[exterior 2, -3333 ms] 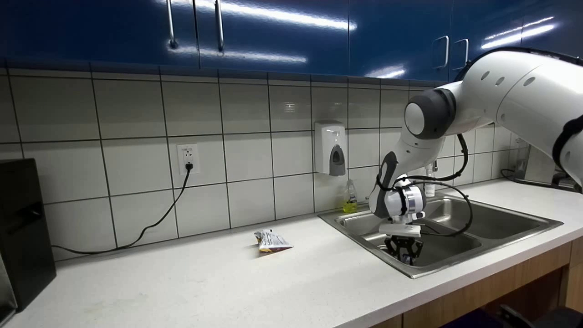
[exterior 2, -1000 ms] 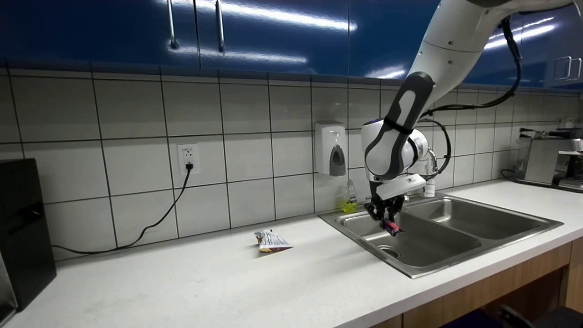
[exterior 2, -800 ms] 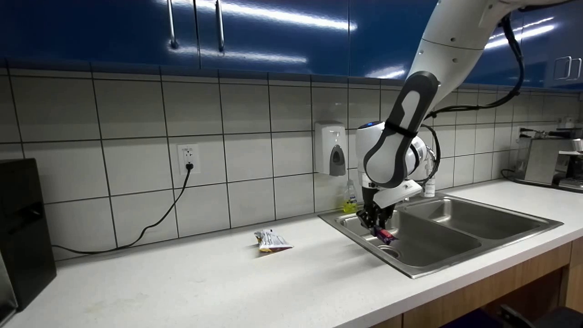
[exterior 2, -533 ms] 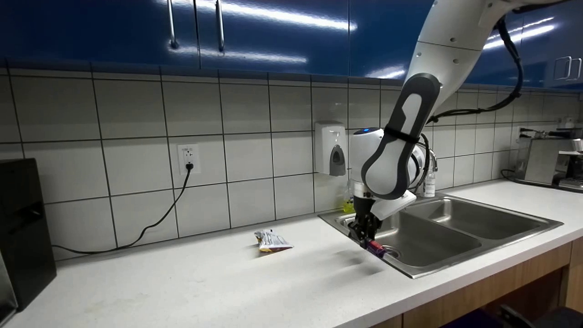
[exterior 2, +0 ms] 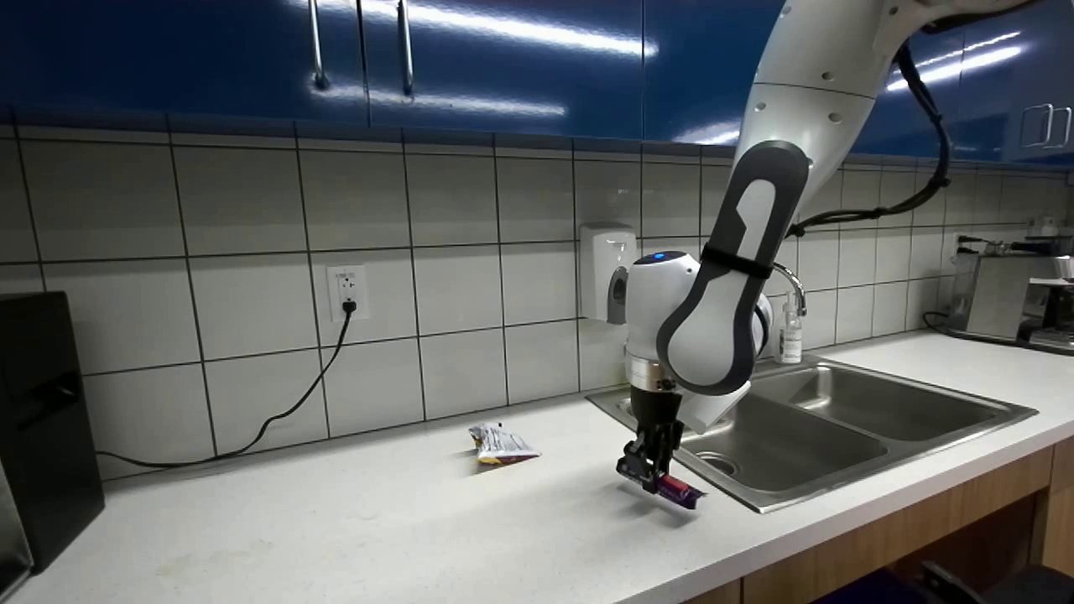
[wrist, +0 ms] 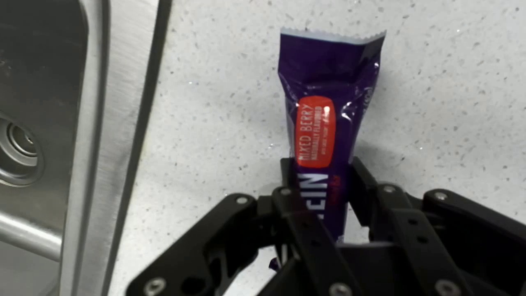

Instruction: Remove the snack packet from the sink

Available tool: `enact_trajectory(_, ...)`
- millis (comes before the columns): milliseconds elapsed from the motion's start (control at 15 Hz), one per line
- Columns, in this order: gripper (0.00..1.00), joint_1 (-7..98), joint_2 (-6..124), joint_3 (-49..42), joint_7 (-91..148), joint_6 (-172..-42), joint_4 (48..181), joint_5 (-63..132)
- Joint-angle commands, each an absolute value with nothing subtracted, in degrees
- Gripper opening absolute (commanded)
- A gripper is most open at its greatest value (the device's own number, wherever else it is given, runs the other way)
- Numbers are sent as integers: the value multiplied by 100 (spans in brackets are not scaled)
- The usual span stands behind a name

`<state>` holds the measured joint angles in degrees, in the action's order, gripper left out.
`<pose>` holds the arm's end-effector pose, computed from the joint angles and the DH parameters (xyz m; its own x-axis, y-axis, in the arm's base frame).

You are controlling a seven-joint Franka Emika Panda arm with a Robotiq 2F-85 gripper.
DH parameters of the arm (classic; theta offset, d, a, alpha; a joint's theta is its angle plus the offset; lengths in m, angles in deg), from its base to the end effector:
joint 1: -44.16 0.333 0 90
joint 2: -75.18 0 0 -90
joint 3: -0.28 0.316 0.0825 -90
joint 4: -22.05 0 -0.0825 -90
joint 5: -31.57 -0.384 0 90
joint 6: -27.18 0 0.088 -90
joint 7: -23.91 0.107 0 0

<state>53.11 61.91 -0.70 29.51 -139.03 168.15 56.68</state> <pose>0.4522 0.0887 0.1935 0.8874 0.4500 0.0997 0.4346 -0.8890 0.1440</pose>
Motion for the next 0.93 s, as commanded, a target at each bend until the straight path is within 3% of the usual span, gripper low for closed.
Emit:
enact_trajectory(0, 9, 5216, 6129, 108, 2612, -14024, 16860, 5574)
enact_trajectory(867, 9, 5211, 5878, 141, 2471, -13914, 16729, 5571)
